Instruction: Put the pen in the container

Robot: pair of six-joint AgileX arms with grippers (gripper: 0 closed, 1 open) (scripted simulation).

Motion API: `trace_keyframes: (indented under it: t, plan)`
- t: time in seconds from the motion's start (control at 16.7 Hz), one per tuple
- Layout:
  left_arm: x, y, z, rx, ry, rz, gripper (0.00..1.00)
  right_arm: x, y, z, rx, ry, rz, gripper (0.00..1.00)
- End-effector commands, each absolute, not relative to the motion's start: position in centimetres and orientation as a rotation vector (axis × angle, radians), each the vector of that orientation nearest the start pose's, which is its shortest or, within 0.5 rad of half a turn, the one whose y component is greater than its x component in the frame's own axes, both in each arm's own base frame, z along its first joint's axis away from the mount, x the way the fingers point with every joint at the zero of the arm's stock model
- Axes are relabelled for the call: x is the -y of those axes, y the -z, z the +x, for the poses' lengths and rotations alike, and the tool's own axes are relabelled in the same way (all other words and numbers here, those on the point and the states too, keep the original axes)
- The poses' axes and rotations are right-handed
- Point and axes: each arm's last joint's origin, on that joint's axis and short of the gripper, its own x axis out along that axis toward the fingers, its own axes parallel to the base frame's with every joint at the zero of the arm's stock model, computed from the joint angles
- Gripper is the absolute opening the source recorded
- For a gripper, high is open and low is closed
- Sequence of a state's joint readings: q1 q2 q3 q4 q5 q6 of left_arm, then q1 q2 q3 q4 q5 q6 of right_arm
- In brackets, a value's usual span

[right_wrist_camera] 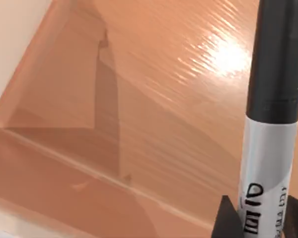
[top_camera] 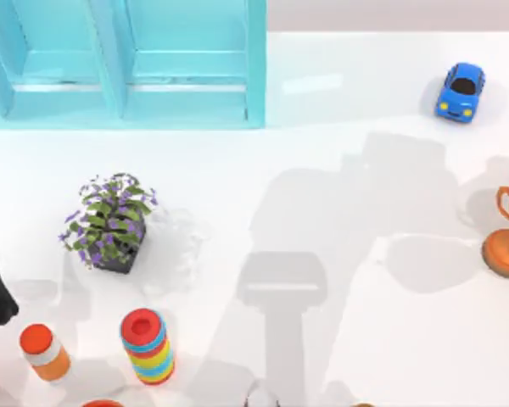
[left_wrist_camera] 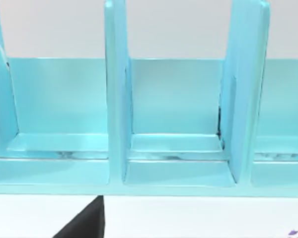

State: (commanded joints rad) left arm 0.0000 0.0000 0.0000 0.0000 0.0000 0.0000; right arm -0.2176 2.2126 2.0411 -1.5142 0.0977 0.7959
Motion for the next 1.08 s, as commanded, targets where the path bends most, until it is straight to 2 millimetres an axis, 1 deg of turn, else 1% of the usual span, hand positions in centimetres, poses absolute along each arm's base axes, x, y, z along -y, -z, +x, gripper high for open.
trace_keyframes:
  t: [0.12,0.24,0.3,0.42,0.78,1.08]
  plan:
    - [0.1,-16.0,10.6,0.0,0.0,0.0,1.0,13.0,-22.6,38.9,-1.475,1.095,0.851,0.0]
    - [0.1,-16.0,10.6,0.0,0.0,0.0,1.0,16.1,-23.2,36.4,-1.392,1.247,0.99,0.0]
    - [0.1,-16.0,10.6,0.0,0.0,0.0,1.0,17.1,-23.7,35.5,-1.342,1.293,1.042,0.0]
    - [0.1,-16.0,10.6,0.0,0.0,0.0,1.0,18.2,-24.4,34.5,-1.269,1.336,1.103,0.0]
    - [0.1,-16.0,10.6,0.0,0.0,0.0,1.0,18.1,-24.2,34.5,-1.267,1.337,1.106,0.0]
    - [0.1,-16.0,10.6,0.0,0.0,0.0,1.0,15.3,-22.3,35.4,-1.262,1.313,1.096,0.0]
